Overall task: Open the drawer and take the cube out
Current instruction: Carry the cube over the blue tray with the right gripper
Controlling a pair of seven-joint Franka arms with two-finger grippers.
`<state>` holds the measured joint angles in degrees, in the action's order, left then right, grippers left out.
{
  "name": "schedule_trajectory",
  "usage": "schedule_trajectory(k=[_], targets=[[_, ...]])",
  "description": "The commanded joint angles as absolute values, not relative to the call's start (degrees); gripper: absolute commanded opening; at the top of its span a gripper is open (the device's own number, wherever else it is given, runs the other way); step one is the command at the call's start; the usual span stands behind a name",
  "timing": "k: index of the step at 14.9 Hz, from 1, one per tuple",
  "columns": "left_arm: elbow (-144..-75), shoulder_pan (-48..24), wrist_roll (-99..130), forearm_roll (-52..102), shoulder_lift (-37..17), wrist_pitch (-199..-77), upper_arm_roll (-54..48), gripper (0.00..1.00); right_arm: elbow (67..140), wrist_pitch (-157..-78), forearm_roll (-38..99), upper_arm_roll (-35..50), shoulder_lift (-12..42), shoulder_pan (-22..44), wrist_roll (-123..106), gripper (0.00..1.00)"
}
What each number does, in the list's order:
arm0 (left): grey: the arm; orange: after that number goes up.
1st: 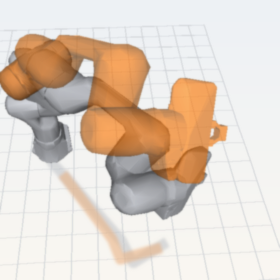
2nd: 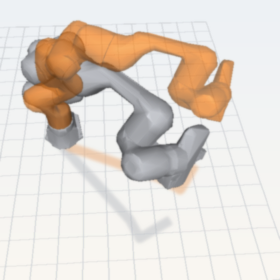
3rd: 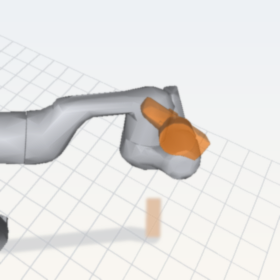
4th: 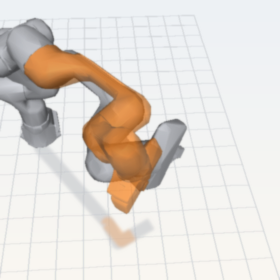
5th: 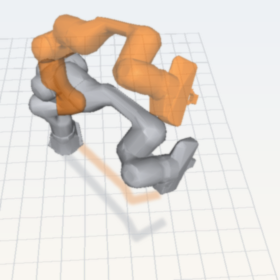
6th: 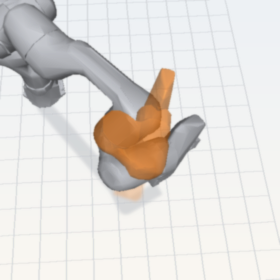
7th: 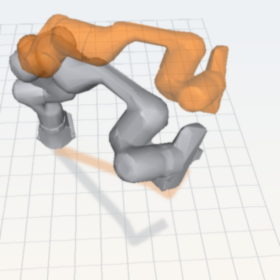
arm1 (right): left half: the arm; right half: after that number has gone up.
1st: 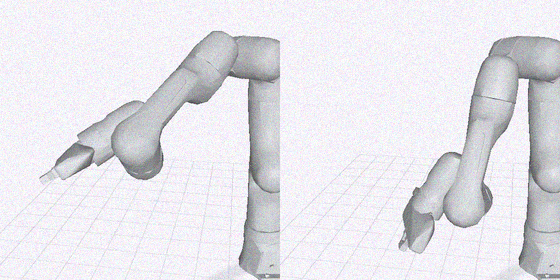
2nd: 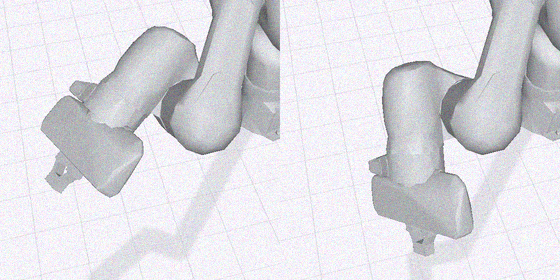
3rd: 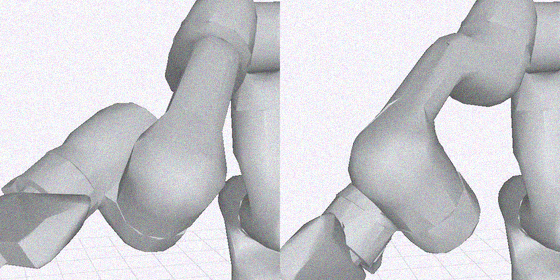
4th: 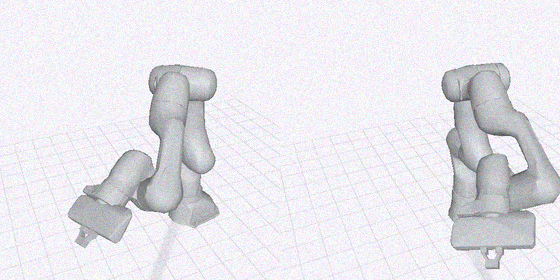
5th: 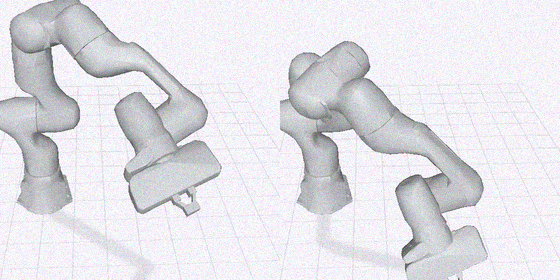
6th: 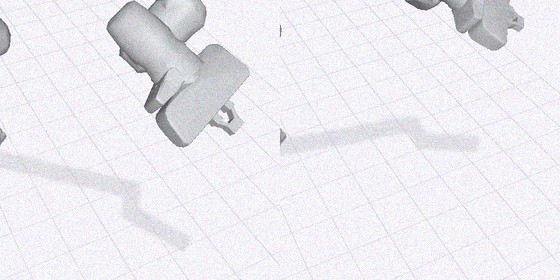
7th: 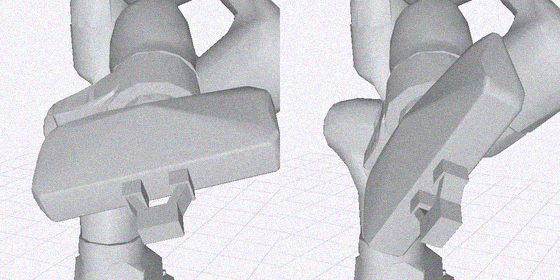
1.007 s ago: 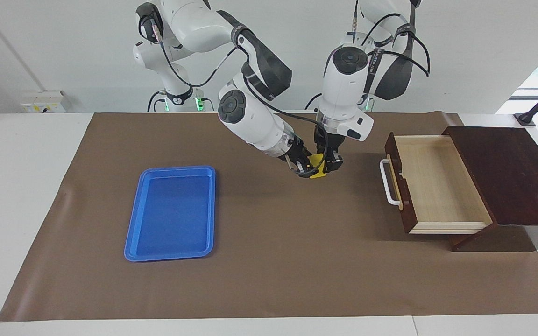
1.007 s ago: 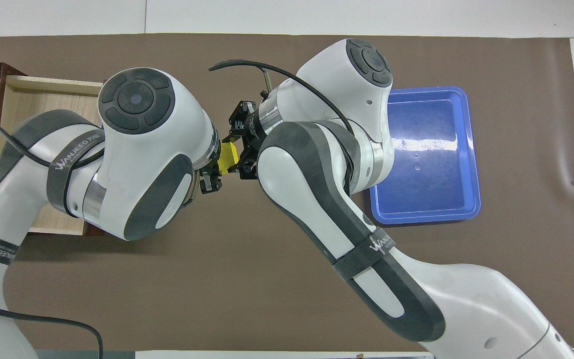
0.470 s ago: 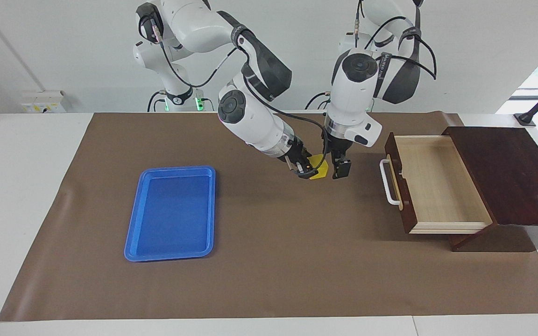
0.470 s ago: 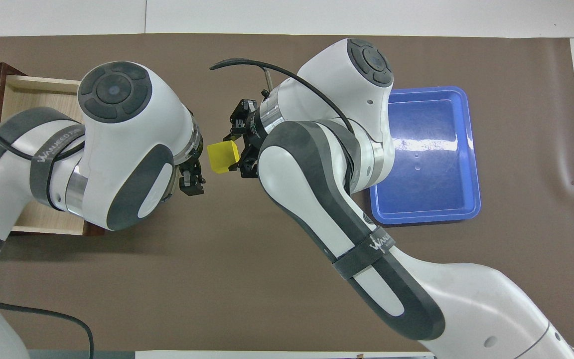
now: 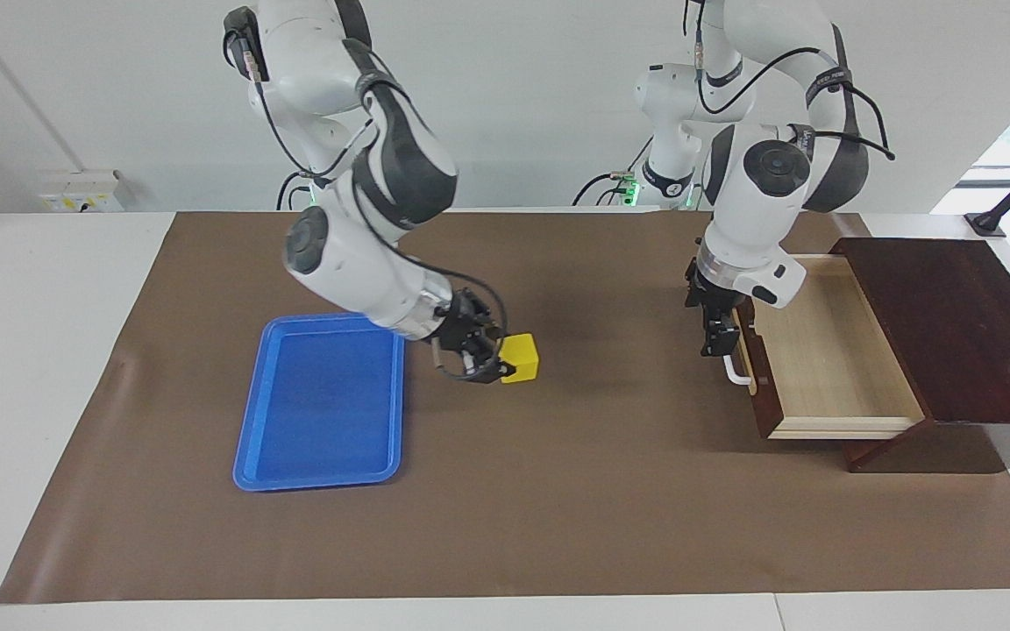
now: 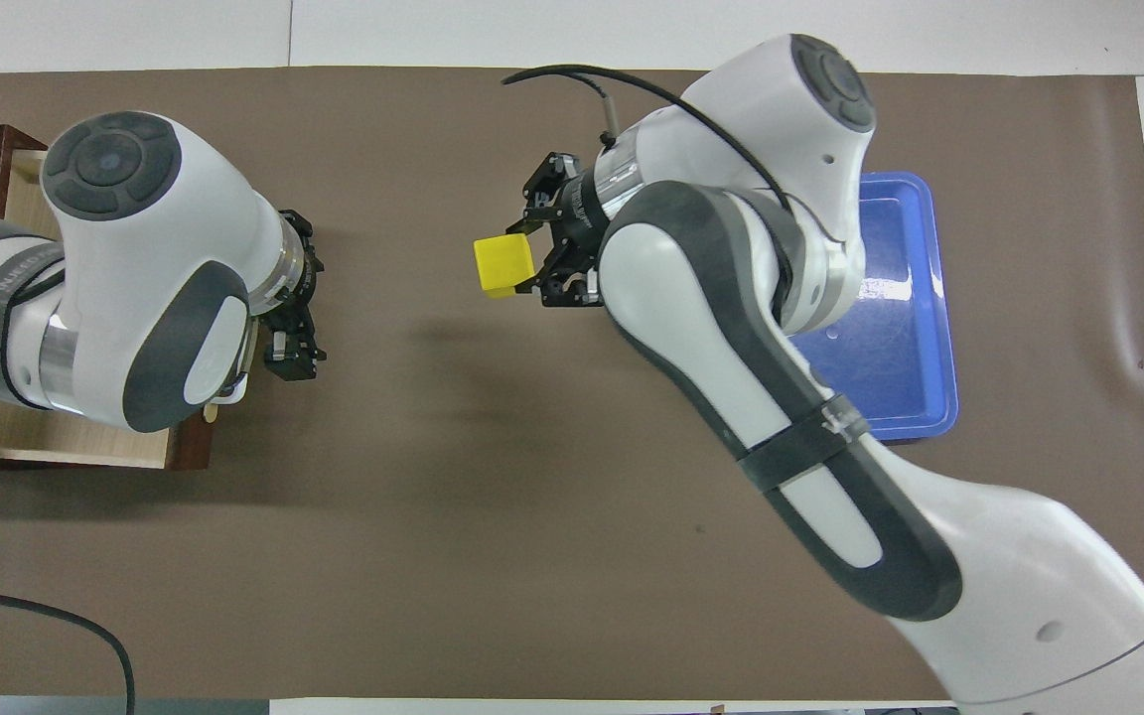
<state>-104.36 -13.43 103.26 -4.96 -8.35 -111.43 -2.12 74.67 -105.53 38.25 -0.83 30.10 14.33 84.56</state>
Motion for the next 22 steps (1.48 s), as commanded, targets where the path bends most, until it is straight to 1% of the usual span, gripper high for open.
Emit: schedule_trajectory(k=[1, 3, 5, 8, 10, 15, 20, 21, 22], targets=[[-110.2, -9.5, 96.3, -6.2, -5.3, -117.0, -2.6, 1.0, 79.9, -102.8, 39.2, 0.2, 27.7, 5.4, 75.9, 0.0], [-113.9, -7.1, 92.2, -6.3, -4.0, -120.3, -2.6, 1.0, 85.7, -103.3, 41.4, 0.1, 25.8, 0.4, 70.6, 0.0], [-114.4, -6.0, 89.8, -6.6, -3.8, -121.7, -2.5, 1.0, 91.1, -103.6, 43.7, 0.1, 23.9, -3.4, 69.8, 0.0], [-113.7, -4.7, 89.3, -9.3, -4.1, -121.7, -2.5, 1.0, 98.2, -106.1, 43.6, -0.2, 21.5, -5.1, 67.9, 0.0], [-112.1, -2.7, 89.0, -10.2, -4.7, -121.6, -2.5, 1.0, 103.4, -109.2, 43.6, -0.5, 20.3, -6.2, 64.0, 0.0], [-111.4, 3.0, 80.5, -10.8, -4.8, -122.1, -2.5, 1.0, 109.4, -114.1, 43.7, -0.5, 20.6, -7.6, 57.4, 0.0], [-111.6, 7.6, 74.1, -10.8, -4.9, -123.7, -2.5, 1.0, 110.3, -114.3, 43.6, -0.5, 20.5, -8.1, 55.0, 0.0], [-111.8, 8.4, 73.2, -10.8, -4.8, -123.8, -2.5, 1.0, 110.7, -114.4, 43.6, -0.5, 20.5, -7.9, 54.7, 0.04], [-111.9, 9.7, 72.2, -10.8, -4.8, -123.9, -2.5, 1.0, 111.2, -114.5, 43.6, -0.5, 20.4, -7.9, 53.4, 0.34]])
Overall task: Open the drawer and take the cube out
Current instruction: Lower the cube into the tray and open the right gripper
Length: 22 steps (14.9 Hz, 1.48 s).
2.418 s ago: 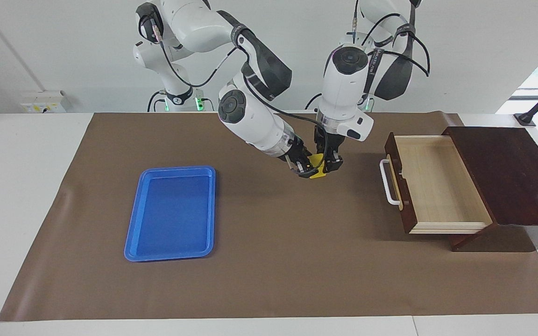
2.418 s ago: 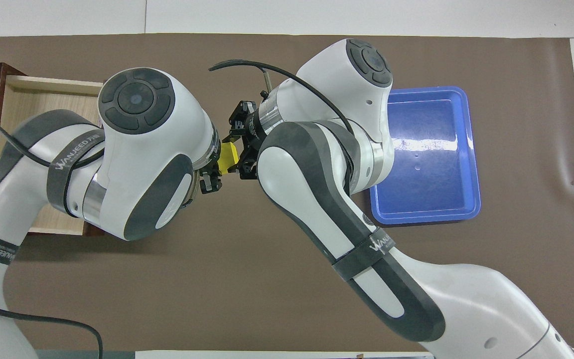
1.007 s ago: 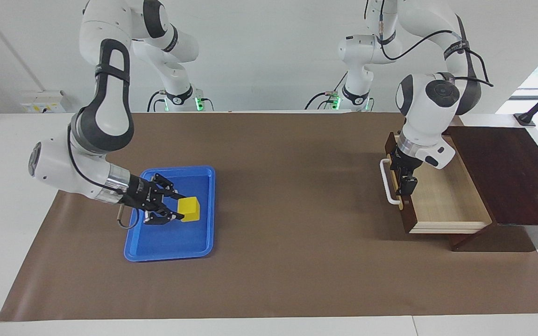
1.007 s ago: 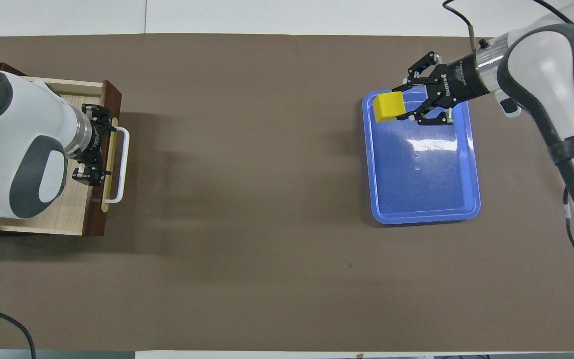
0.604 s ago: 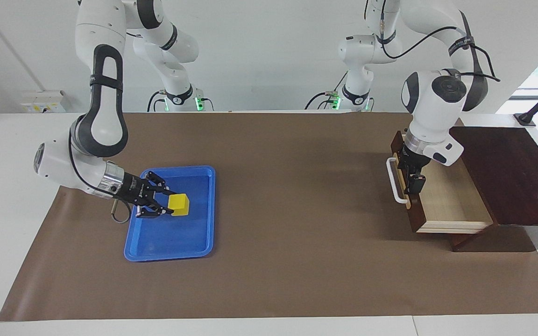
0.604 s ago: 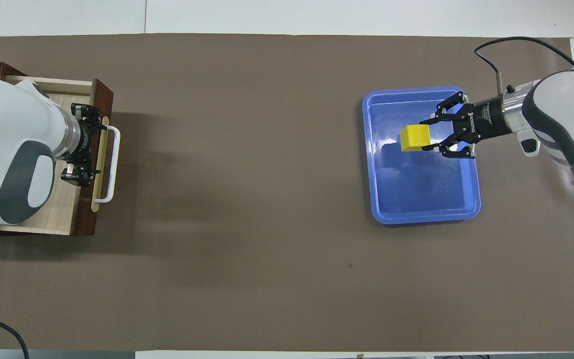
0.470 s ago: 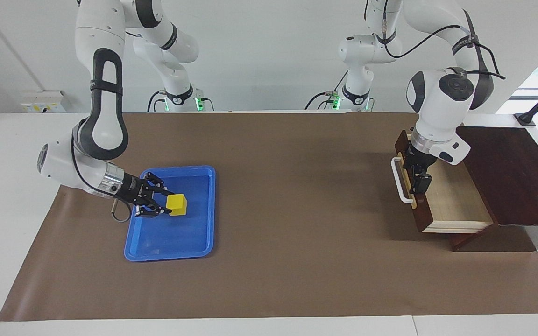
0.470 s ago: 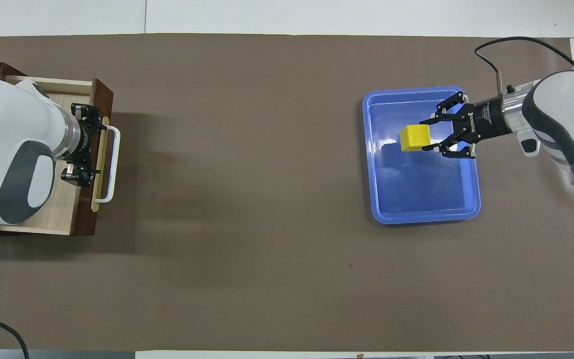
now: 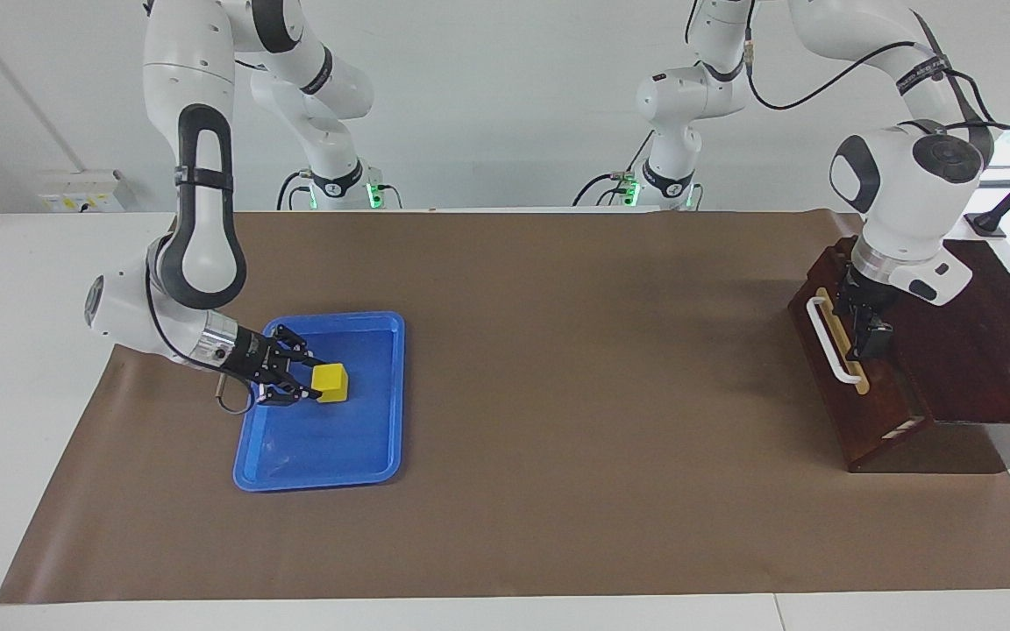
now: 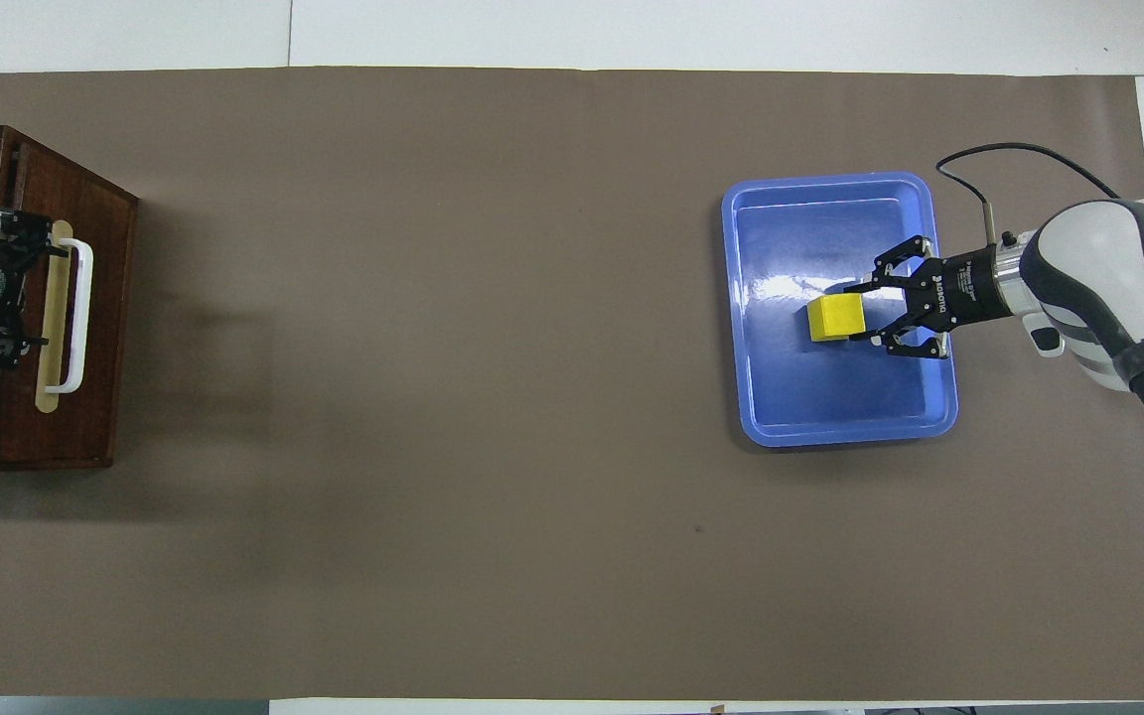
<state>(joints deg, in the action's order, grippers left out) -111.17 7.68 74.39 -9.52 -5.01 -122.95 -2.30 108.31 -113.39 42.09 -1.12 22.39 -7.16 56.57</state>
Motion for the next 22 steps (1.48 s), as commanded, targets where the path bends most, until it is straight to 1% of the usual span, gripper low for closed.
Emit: schedule_trajectory(k=[1, 2, 3, 4, 6, 9, 12, 13, 16, 18, 20, 22], targets=[[-112.0, 10.2, 71.5, -10.8, -4.8, -124.0, -2.5, 1.0, 111.5, -114.4, 43.6, -0.5, 20.3, -7.9, 52.7, 0.65], [-112.1, 10.5, 71.4, -10.8, -4.7, -124.0, -2.5, 1.0, 111.4, -114.3, 43.6, -0.6, 20.3, -7.9, 52.7, 0.84], [-112.1, 10.7, 71.3, -10.8, -4.7, -124.0, -2.5, 1.0, 111.3, -114.3, 43.5, -0.6, 20.3, -8.0, 52.7, 0.96], [-112.1, 10.9, 71.4, -10.8, -4.7, -123.8, -2.5, 1.0, 111.3, -114.3, 43.2, -0.6, 20.3, -7.9, 52.6, 0.99], [-110.8, 9.9, 71.5, -10.7, -4.7, -122.2, -2.7, 1.0, 110.5, -113.4, 43.0, -0.7, 20.3, -8.2, 53.1, 1.0], [-106.7, 7.7, 66.8, -10.0, -3.7, -114.2, -3.2, 1.0, 106.6, -107.6, 41.1, -1.2, 18.0, -8.1, 57.5, 1.0], [-103.5, 7.2, 55.2, -4.7, -1.0, -106.1, -4.8, 1.0, 105.4, -105.8, 29.7, -1.0, 10.7, -7.3, 58.9, 1.0], [-102.8, 6.4, 50.8, -2.8, 0.0, -103.4, -4.8, 1.0, 104.2, -103.7, 26.6, -0.9, 9.2, -7.3, 58.3, 1.0], [-102.6, 3.0, 35.1, -2.1, 3.3, -97.1, -4.9, 1.0, 98.5, -96.9, 18.5, -0.6, 6.9, -7.2, 55.1, 1.0], [-102.5, 2.7, 25.8, -2.1, 4.1, -93.4, -5.1, 1.0, 96.1, -93.4, 12.7, -0.5, 4.1, -6.2, 50.4, 1.0], [-102.6, 1.7, 20.2, -1.9, 4.1, -91.3, -5.0, 1.0, 96.0, -92.2, 8.5, -0.5, 0.5, -5.3, 42.5, 1.0], [-101.9, -0.2, 14.4, -1.8, 3.7, -89.7, -4.2, 1.0, 96.1, -90.9, 4.7, -0.4, -1.0, -4.1, 34.5, 1.0]])
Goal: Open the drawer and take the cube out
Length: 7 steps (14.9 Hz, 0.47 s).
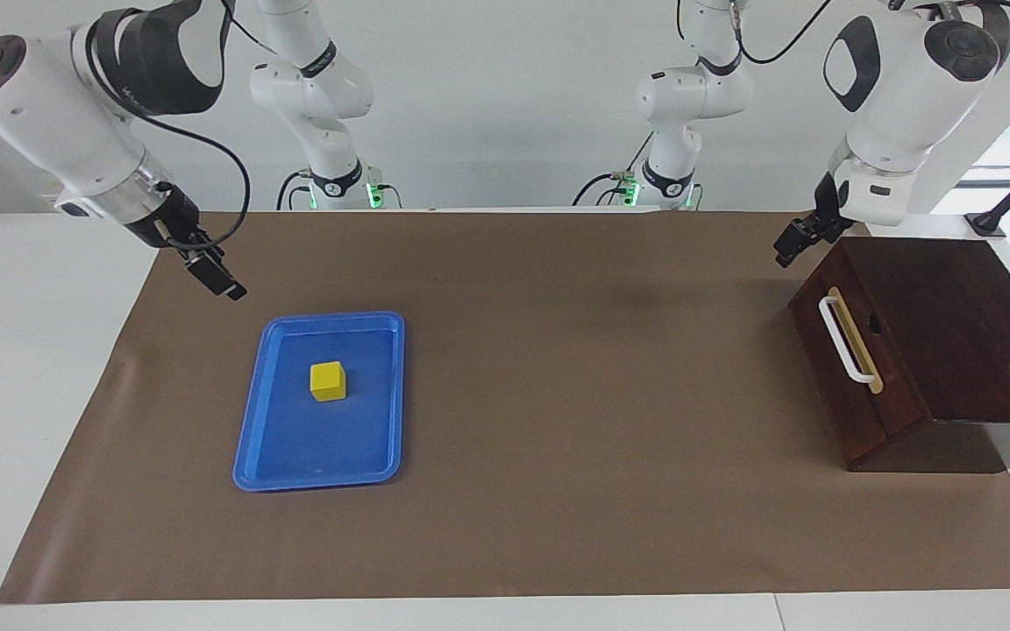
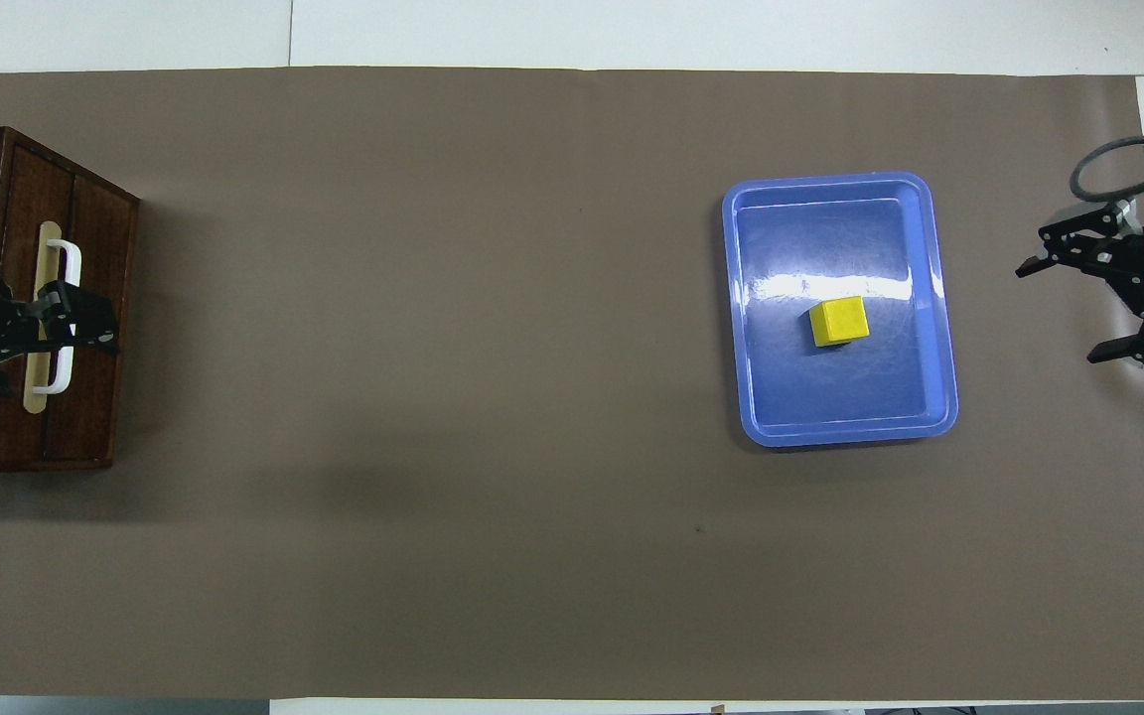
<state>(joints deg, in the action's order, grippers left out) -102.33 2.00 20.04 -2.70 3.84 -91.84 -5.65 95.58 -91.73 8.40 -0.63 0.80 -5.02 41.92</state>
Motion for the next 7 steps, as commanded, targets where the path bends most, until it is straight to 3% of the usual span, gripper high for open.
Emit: schedule_trajectory(k=[1, 3, 7], targets=[[-100.5, -0.3, 13.0, -1.2, 3.2, -88.9, -4.1, 1.0, 96.7, -90.8, 3.4, -0.4, -1.4, -3.7, 28.9, 1.0], [-96.8, -0.4, 11.3, 0.3, 0.8, -86.8, -3.7, 1.0, 99.2, -91.5, 2.1, -0.4, -2.7, -2.9, 18.9, 1.0], [-96.8, -1.3, 9.1, 0.4, 0.1, -86.2, -3.7, 1.0, 98.8, -91.8, -1.9, -0.4, -2.5, -0.7, 12.9, 1.0]])
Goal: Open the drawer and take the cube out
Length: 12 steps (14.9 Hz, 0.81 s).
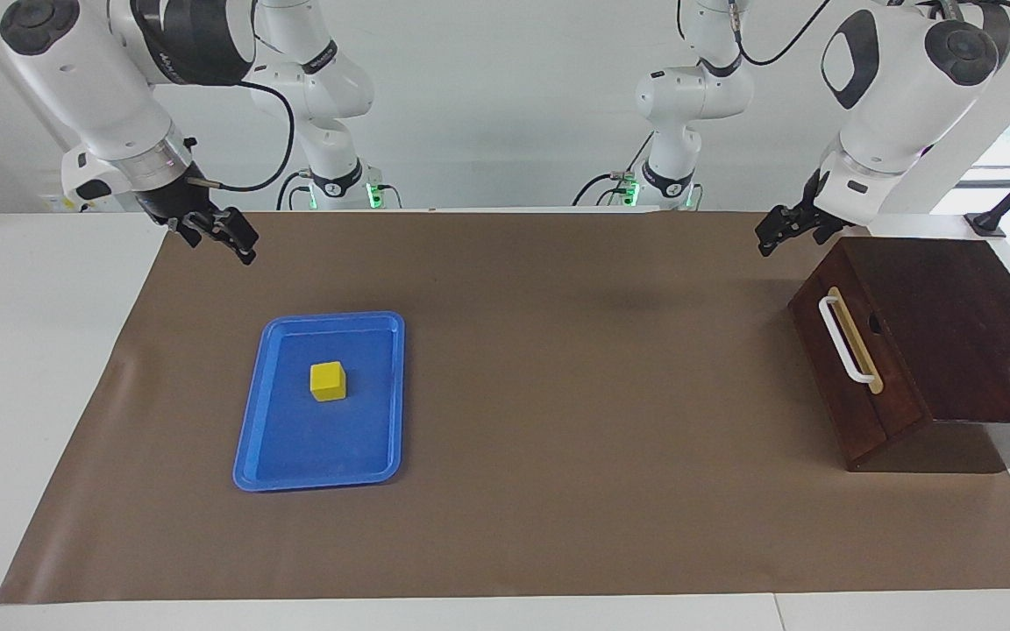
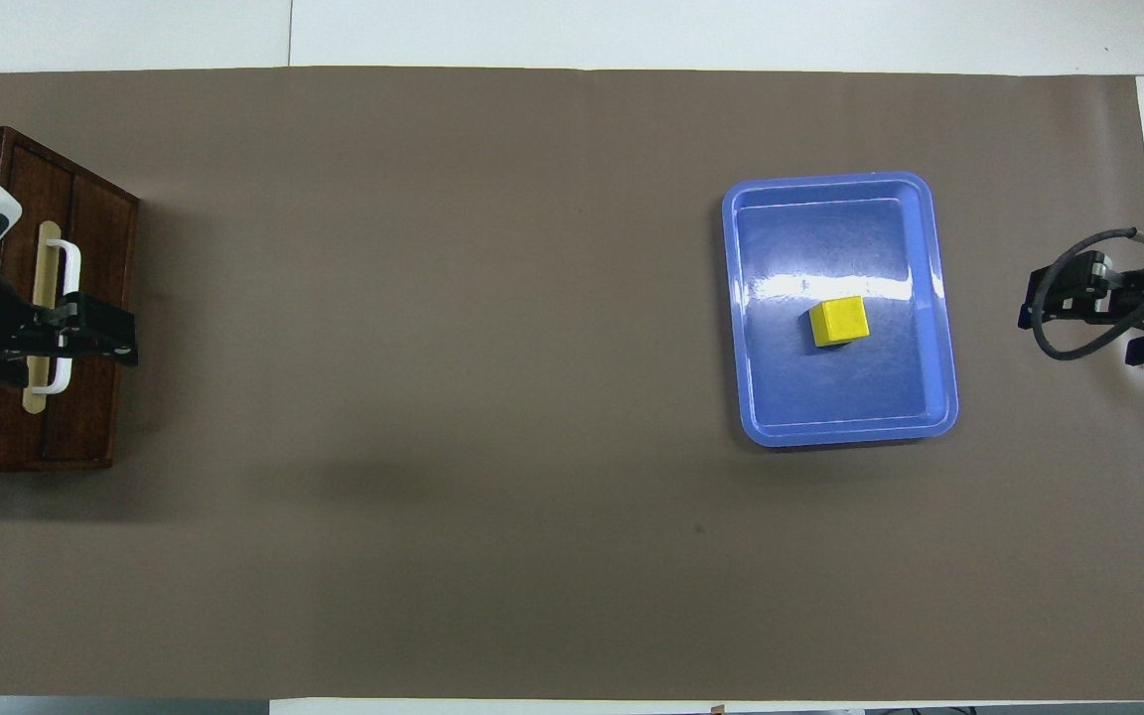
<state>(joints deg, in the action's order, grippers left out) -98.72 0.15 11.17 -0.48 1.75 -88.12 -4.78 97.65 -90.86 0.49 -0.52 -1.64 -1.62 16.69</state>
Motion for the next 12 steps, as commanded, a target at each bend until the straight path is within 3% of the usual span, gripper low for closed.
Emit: schedule_trajectory(k=[1, 12], targets=[[-96.6, -2.2, 8.3, 0.4, -0.3, -86.2, -3.2, 1.0, 98.7, -91.8, -2.0, -0.4, -2.5, -0.4, 11.1, 1.0], [-94.0, -3.2, 2.6, 0.1, -0.7, -86.4, -2.3, 1.0, 98.8, -91.8, -1.8, 0.0, -2.6, -0.5, 2.0, 1.0]])
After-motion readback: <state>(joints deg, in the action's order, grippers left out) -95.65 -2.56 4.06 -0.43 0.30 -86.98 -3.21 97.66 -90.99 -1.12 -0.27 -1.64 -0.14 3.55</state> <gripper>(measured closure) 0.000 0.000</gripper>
